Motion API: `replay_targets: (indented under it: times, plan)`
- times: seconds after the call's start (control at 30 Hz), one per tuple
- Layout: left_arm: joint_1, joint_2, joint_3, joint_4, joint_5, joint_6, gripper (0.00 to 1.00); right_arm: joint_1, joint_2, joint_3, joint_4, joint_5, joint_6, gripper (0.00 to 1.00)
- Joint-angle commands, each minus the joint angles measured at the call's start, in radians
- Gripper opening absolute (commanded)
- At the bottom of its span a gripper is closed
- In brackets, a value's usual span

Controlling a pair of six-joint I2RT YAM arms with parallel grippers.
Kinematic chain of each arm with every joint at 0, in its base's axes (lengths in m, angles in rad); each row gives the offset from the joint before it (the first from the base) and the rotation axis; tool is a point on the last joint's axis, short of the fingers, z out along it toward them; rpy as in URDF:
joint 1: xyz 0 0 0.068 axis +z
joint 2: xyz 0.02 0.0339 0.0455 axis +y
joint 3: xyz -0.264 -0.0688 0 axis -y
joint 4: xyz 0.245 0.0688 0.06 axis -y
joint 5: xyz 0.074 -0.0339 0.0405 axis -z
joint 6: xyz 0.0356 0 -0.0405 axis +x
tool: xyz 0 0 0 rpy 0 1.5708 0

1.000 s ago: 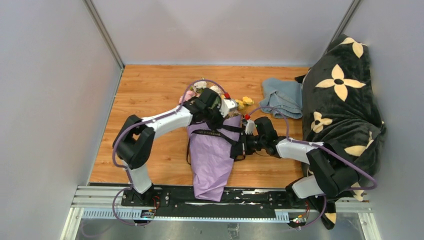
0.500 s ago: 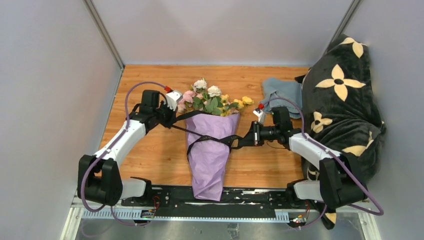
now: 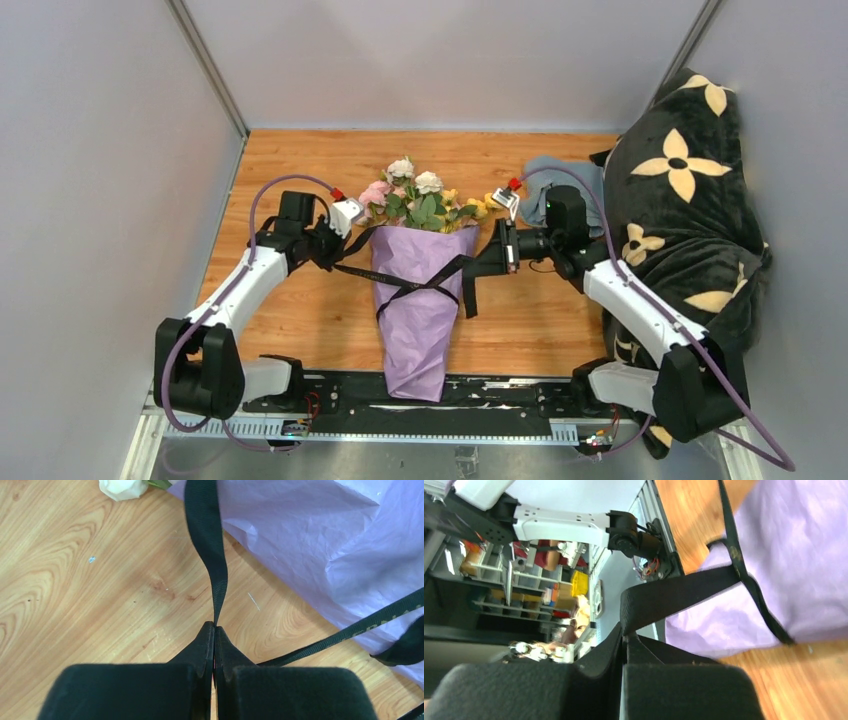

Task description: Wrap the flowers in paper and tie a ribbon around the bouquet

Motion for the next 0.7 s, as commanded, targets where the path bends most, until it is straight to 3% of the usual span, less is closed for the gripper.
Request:
replay_targets:
  times: [0.0,0.13,0.3,0.67]
  plan:
    - [0.006,0.011,-0.015,-0.006,-0.034,0.043,0.0,0.127,-0.012,0.221,-0.28,0.134,-0.246,0.0]
    - [0.006,0.017,-0.04,0.005,-0.05,0.062,0.0,0.141,-0.016,0.23,-0.062,0.123,-0.135,0.0]
    - [0.006,0.012,-0.077,-0.004,-0.112,0.117,0.0,0.095,-0.022,0.225,-0.161,0.291,-0.207,0.0]
    - [0.006,-0.024,-0.231,0.062,-0.414,0.258,0.0,-0.389,-0.2,-0.138,0.025,0.571,-0.029,0.0]
